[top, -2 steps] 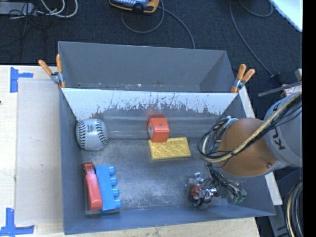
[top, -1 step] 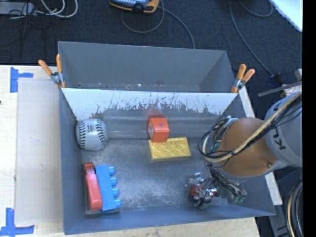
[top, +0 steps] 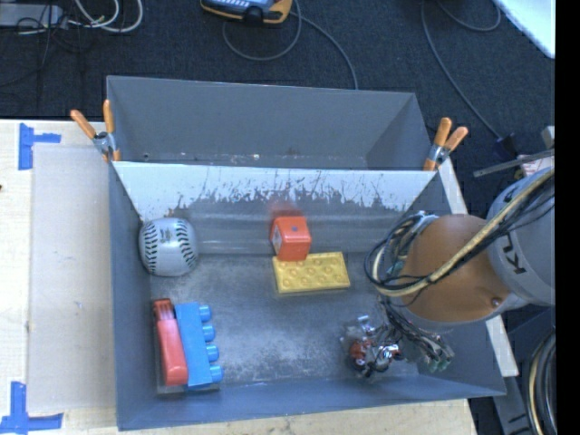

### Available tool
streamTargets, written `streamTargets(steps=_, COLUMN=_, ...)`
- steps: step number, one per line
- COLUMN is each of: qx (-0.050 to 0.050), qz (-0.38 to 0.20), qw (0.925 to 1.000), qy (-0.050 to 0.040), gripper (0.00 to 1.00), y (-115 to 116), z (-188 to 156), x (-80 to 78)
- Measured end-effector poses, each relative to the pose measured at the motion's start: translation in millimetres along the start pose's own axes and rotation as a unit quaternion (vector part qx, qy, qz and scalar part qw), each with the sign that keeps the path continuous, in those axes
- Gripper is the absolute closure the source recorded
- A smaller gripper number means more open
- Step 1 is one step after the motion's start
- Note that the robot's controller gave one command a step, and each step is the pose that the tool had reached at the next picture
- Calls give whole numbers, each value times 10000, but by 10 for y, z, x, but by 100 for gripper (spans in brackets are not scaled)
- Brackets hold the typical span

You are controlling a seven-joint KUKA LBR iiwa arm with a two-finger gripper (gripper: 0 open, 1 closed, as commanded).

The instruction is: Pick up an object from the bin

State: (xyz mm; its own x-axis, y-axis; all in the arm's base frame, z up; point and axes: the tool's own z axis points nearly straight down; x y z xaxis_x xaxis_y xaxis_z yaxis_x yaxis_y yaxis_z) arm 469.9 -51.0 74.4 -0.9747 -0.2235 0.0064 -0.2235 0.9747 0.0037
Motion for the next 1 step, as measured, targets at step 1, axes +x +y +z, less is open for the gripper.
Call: streamTargets(steps=1, qx=-10, qz=-1, qw=10000, qy=31, gripper=100, y=7, z=-66, x=14)
